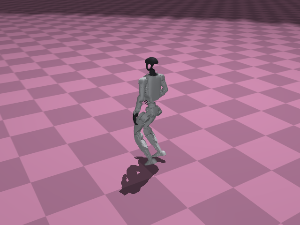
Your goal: Run
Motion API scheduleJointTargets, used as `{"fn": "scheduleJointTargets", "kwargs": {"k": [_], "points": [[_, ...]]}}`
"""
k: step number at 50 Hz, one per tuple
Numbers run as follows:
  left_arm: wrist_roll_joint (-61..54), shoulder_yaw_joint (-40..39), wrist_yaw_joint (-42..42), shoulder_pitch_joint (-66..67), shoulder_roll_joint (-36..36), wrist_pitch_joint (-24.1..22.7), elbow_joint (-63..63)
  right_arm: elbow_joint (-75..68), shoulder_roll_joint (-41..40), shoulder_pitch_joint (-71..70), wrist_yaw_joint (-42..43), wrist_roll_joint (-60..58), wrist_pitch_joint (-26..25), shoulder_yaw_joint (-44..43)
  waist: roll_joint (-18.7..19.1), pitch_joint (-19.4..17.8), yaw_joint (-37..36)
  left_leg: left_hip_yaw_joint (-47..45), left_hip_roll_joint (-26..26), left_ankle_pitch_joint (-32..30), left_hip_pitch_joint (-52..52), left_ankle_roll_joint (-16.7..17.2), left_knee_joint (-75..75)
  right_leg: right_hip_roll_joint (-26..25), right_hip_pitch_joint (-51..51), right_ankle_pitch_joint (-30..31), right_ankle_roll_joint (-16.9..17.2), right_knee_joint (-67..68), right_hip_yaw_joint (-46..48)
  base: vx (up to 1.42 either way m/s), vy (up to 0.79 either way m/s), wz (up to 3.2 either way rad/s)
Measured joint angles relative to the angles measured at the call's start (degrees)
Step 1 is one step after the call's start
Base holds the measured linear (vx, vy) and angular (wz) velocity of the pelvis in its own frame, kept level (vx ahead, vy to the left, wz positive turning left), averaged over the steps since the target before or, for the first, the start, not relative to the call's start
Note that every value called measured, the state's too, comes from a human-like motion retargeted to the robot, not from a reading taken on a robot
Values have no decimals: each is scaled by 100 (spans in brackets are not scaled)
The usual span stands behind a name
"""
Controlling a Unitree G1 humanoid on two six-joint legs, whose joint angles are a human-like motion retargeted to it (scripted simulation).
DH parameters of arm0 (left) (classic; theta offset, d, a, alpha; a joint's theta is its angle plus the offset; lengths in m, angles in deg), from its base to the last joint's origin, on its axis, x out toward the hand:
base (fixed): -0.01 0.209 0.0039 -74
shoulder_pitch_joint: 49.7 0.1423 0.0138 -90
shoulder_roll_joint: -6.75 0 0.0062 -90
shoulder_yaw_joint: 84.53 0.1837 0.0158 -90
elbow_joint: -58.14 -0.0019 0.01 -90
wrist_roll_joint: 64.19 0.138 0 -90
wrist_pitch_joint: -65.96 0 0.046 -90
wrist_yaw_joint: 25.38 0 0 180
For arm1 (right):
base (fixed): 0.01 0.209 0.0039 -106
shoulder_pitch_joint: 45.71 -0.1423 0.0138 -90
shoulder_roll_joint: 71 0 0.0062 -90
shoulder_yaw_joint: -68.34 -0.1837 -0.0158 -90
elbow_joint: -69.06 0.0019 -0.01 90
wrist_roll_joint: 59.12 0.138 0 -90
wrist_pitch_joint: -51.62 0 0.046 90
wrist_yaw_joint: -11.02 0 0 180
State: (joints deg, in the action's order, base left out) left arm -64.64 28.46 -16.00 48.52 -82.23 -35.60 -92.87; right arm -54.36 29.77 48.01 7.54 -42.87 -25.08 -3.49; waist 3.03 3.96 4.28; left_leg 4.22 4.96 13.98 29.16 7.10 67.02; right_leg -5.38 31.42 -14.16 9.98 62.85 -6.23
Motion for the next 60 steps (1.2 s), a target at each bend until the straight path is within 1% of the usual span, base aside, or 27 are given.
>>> {"fn": "scheduleJointTargets", "kwargs": {"k": [2, 3, 4, 5, 7, 9, 12, 18, 25, 31, 38, 40, 45, 50, 55, 60], "points": [[-41, -67, -295, -131, -77, -23, 178, 370, 111, -66, 262, -159, 110, -82, -13, -204, -81, 158, 27, 1270, -35, -217, 938, -250, 31, -1486, -418, 643, -48, -12, -2, -39], [-67, -99, -467, -242, -113, -26, 245, 505, 171, -121, 439, -285, 131, -132, -12, -373, -112, 203, 20, 1830, -74, -297, 1399, -335, 41, -2181, -632, 986, -25, -12, -1, -25], [-79, -131, -611, -371, -119, -23, 278, 586, 212, -174, 601, -397, 134, -178, -3, -549, -126, 227, -3, 2235, -123, -351, 1774, -397, 38, -2699, -791, 1254, 11, -12, -1, -14], [-84, -163, -740, -509, -110, -17, 295, 641, 243, -225, 753, -501, 130, -222, 11, -730, -131, 240, -34, 2562, -175, -392, 2105, -446, 28, -3128, -923, 1485, 54, -11, 0, -7], [-83, -224, -881, -748, -27, -26, 290, 651, 264, -251, 940, -568, 129, -288, 44, -1002, -127, 249, -85, 2701, -249, -400, 2459, -499, -44, -3364, -999, 1664, 116, -10, 1, -7], [-103, -263, -905, -920, 58, -54, 315, 603, 265, -209, 990, -545, 141, -301, 84, -1192, -121, 278, -80, 2619, -331, -363, 2531, -494, -183, -3303, -1000, 1575, 154, -8, 3, -16], [-138, -236, -859, -936, 113, -120, 433, 453, 220, 10, 882, -427, 147, -256, 115, -1234, -155, 334, 7, 2506, -367, -309, 2308, -424, -361, -2973, -884, 1195, 159, -4, 4, -27], [-171, -158, -629, -809, 20, -207, 479, -160, 18, 294, 540, -187, 86, -186, 148, -1095, -299, 484, 193, 2404, -463, -293, 1285, -248, -737, -2261, -631, 205, 172, 2, 4, -31], [14, -76, -467, -778, -116, -209, 145, -1133, -244, 308, 273, -95, -28, -177, 87, -912, -341, 659, 347, 2319, -794, -456, -219, -36, -1133, -1860, -401, -721, 97, 5, 5, -17], [284, -23, -428, -790, -111, -204, -275, -1927, -435, 217, 176, -114, -107, -211, -17, -815, -275, 632, 421, 2281, -1145, -629, -1153, 177, -1397, -1773, -265, -1245, 16, 4, 9, -4], [560, 29, -404, -790, -24, -190, -701, -2601, -629, 133, 154, -200, -180, -257, -130, -766, -211, 508, 504, 2264, -1422, -765, -1790, 380, -1548, -1732, -145, -1554, -92, 1, 9, -4], [609, 51, -403, -722, 22, -178, -774, -2698, -686, 190, 157, -220, -203, -251, -141, -825, -187, 444, 527, 2324, -1404, -786, -1629, 381, -1498, -1783, -127, -1324, -101, -4, 7, -7], [711, 43, -346, -758, 52, -154, -980, -2966, -797, 121, 98, -245, -240, -283, -236, -731, -172, 369, 572, 2162, -1558, -834, -2131, 537, -1561, -1686, -51, -1617, -156, 0, 5, -7], [746, 52, -324, -674, 108, -134, -1067, -3078, -878, 162, 85, -252, -264, -274, -298, -789, -149, 246, 612, 2188, -1566, -880, -1987, 603, -1510, -1754, -35, -1345, -154, 0, 0, 0], [755, 16, -306, -702, 89, -114, -1104, -3131, -887, 70, 88, -235, -272, -287, -341, -716, -165, 204, 591, 2106, -1676, -915, -2309, 684, -1589, -1706, -31, -1616, -132, 0, 0, 0], [736, -7, -347, -622, 117, -107, -1114, -3115, -910, 114, 127, -226, -256, -278, -373, -799, -172, 115, 592, 2180, -1665, -931, -2084, 690, -1568, -1790, -44, -1383, -115, 0, 0, 0]]}}
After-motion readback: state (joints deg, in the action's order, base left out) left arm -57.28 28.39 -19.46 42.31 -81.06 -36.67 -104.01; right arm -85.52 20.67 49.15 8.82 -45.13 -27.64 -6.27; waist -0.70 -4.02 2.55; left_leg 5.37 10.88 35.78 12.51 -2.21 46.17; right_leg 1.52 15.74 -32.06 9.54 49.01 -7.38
